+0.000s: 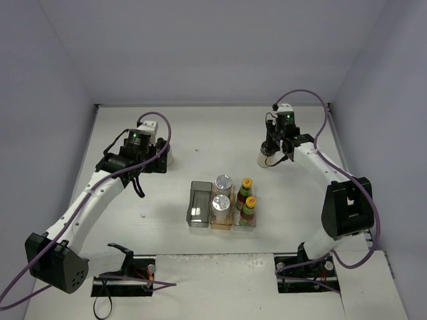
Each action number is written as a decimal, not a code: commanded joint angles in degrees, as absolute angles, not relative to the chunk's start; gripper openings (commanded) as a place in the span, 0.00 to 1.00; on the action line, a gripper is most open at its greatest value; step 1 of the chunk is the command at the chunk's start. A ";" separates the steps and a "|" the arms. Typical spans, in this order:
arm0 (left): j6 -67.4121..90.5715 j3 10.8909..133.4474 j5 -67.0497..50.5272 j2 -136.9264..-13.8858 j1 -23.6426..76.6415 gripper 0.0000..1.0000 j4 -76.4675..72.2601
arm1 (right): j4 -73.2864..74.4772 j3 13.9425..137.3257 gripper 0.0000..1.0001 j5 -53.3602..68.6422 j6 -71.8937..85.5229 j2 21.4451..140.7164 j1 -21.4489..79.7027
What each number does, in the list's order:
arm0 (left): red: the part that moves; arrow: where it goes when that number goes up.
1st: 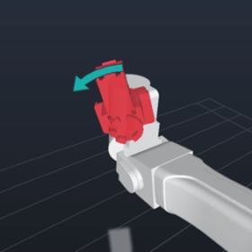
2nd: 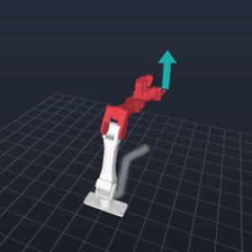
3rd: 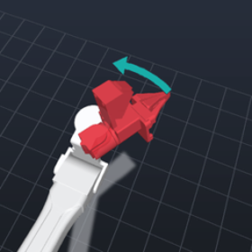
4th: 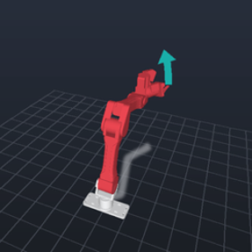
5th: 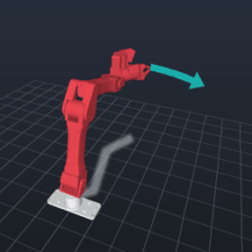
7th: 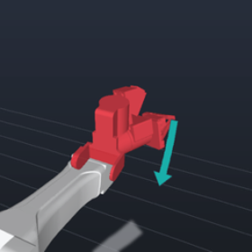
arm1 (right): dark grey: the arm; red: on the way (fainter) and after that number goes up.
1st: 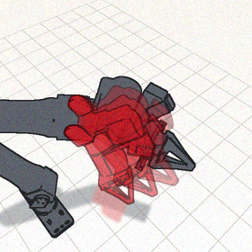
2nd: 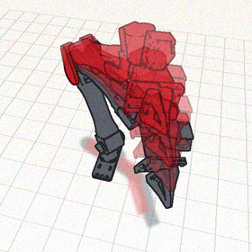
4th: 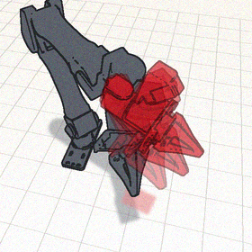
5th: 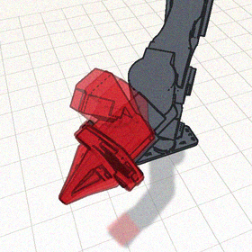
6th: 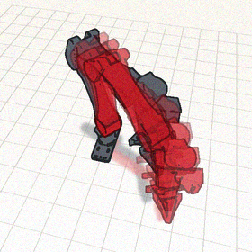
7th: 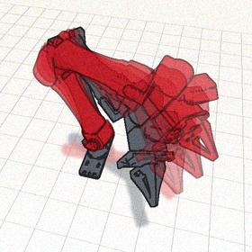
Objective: Organize the condiment bottles
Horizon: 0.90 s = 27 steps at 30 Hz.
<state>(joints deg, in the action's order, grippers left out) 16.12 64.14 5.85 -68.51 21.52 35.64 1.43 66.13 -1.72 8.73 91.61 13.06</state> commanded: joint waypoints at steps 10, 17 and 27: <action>16.00 65.04 6.59 -67.32 21.18 0.80 32.70 | -0.79 71.19 0.00 2.02 5.81 90.27 13.09; 15.91 64.86 10.62 -66.53 20.74 0.80 33.40 | -0.18 78.74 0.00 4.04 1.68 89.03 17.39; 16.35 64.16 13.18 -65.13 18.02 0.80 33.49 | 6.94 92.10 0.00 7.20 -3.95 91.41 28.64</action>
